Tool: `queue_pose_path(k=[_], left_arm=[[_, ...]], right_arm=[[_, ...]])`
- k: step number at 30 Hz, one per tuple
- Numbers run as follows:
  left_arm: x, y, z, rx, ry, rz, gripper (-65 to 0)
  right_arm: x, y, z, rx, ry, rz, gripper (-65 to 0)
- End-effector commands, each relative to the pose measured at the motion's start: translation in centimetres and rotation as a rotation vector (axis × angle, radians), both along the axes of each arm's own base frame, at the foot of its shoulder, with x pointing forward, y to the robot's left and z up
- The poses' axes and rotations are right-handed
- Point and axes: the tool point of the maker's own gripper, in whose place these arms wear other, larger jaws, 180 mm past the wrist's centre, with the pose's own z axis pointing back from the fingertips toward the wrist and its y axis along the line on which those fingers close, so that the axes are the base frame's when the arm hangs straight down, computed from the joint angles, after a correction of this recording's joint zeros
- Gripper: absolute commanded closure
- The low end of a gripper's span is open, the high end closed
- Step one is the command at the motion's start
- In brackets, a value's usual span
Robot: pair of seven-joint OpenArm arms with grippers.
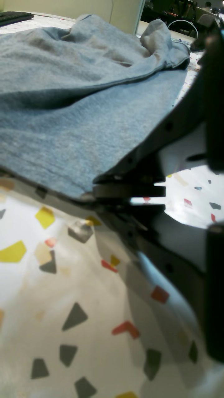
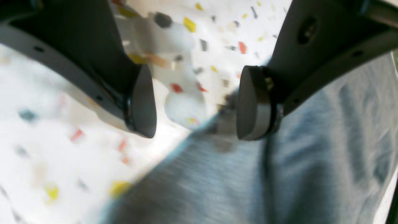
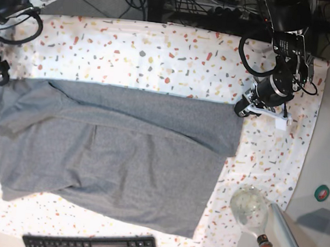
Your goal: Layout the t-shirt on the table in an organized manner, then fold the t-shirt properly
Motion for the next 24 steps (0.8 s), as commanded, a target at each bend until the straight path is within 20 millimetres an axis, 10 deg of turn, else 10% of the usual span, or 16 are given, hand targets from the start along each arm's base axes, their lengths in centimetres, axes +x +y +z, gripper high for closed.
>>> queue_pose_path(k=[1, 11, 17, 24], left_arm=[[0.3, 0.7, 0.4, 0.021, -0.007, 0.001, 0.0], [-0.8, 1.5, 0.0, 0.041, 0.015, -0.003, 0.0], [-0.9, 2.7, 1.4, 0.093, -0.017, -0.016, 0.0], [-0.7, 4.7, 6.1, 0.224, -0.119, -0.066, 0.0]], right_arm=[[1.5, -1.5, 1.4, -0.03, -0.064, -0.025, -38.3], [4.0, -2.4, -0.9, 0.1, -0.105, -0.076, -38.0], [4.1, -2.6, -0.9, 0.097, -0.104, -0.066, 0.0], [4.2, -4.4, 1.8, 0.007, -0.018, 0.072, 0.0]])
